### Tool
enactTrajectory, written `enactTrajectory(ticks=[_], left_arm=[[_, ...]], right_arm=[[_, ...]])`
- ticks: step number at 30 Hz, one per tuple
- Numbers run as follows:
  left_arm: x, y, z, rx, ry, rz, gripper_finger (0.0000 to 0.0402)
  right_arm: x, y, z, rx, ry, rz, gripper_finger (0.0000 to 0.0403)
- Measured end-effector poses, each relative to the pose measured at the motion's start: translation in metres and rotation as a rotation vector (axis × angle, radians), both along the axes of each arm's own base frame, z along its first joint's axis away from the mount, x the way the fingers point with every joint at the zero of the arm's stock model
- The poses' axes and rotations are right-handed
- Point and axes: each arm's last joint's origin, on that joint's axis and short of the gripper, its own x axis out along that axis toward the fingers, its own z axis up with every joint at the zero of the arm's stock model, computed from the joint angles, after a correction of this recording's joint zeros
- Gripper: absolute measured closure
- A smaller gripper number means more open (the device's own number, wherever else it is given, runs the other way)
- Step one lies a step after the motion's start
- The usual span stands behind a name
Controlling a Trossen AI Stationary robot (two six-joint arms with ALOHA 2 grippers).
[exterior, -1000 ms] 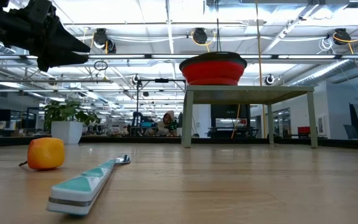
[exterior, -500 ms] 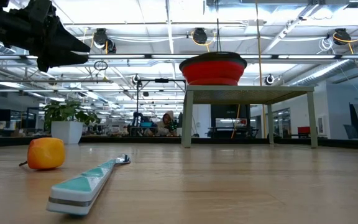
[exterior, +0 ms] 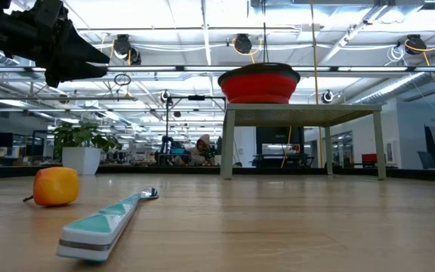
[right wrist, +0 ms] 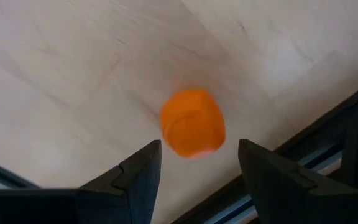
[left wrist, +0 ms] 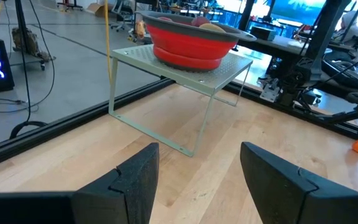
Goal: Pick & Place Fruit
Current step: Put the tangerine into the red strainer bowl on the shelf
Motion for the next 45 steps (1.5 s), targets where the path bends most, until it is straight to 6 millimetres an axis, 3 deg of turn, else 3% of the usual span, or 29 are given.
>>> enactTrajectory(ticks=[13, 45], left_arm=[[0.000, 0.000, 0.000, 0.000, 0.000, 0.000, 0.0176], [0.000, 0.000, 0.000, 0.004, 0.002, 0.000, 0.0176]], right_arm=[[-0.002, -0.012, -0.034, 0.042, -0.027, -0.024, 0.0195], [0.001, -0.015, -0.039, 0.069, -0.044, -0.008, 0.0214]])
